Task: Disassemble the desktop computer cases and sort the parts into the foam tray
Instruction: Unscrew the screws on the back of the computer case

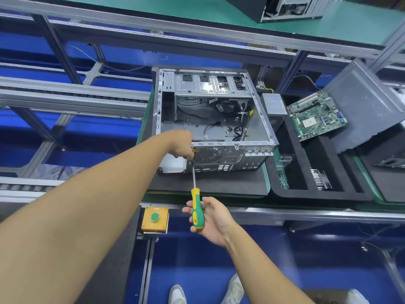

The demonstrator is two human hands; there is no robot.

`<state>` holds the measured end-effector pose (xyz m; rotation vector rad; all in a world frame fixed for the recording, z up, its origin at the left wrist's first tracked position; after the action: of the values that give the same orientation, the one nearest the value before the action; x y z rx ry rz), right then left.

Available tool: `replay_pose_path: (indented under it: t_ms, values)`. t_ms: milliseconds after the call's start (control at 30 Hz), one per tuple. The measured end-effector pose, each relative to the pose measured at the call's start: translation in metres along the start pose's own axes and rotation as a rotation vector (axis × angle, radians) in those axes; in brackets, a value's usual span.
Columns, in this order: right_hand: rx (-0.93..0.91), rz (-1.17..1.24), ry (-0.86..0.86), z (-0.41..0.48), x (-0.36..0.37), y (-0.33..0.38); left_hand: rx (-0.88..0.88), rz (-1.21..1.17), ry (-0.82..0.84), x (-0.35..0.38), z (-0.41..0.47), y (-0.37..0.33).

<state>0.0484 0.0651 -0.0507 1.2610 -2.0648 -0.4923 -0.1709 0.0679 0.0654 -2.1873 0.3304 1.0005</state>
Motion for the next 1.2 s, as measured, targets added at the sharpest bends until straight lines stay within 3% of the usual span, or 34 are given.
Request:
replay_pose_path:
  t_ms: [233,333,400,467,533,600,667,733,867,967,1067,1200]
  values:
    - [-0.144,-0.201,-0.179,0.002,-0.013,0.005,0.114,0.17,-0.029,0.0,-0.001,-0.008]
    - [-0.157,-0.236,-0.257,0.002,-0.017,0.009,0.412,0.418,-0.373,-0.014,-0.032,-0.037]
    - [-0.144,-0.176,-0.28,0.002,-0.017,0.008,0.709,0.287,-0.636,-0.015,-0.073,-0.06]
    - [-0.141,-0.137,-0.264,0.001,-0.013,0.007,0.798,0.157,-0.662,-0.002,-0.092,-0.059]
    - [-0.137,-0.143,-0.258,-0.001,-0.01,0.008,0.59,0.094,-0.585,0.019,-0.083,-0.04]
    - [-0.126,-0.12,-0.266,-0.002,-0.008,0.011,0.173,-0.098,-0.582,0.034,-0.068,0.002]
    - [-0.106,-0.041,-0.265,-0.002,-0.007,0.012,-0.245,-0.638,-0.511,0.066,-0.06,0.047]
    - [-0.077,0.041,-0.217,-0.001,-0.005,0.012,-0.484,-1.14,-0.335,0.113,-0.055,0.057]
    - [-0.098,-0.025,-0.206,0.001,-0.004,0.011,-0.494,-1.445,-0.199,0.146,-0.044,0.039]
    - [-0.135,-0.133,-0.254,0.002,-0.006,0.01,-0.486,-1.314,-0.094,0.163,-0.045,0.031]
    - [-0.151,-0.153,-0.323,0.002,-0.014,0.005,-0.456,-1.197,-0.102,0.162,-0.047,0.036]
    - [-0.132,-0.092,-0.337,0.0,-0.018,0.0,-0.417,-1.309,-0.158,0.155,-0.052,0.035]
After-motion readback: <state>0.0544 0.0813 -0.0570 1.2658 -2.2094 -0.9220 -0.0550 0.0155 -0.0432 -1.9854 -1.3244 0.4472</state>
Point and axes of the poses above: each hand's wrist, its own z-axis towards the middle knuckle, its own x-axis out of the palm, y = z × x, the point moved 9 cm from there along z, towards the middle knuckle, and after that the axes turned 12 degrees about -z, right-handed, at the moved point
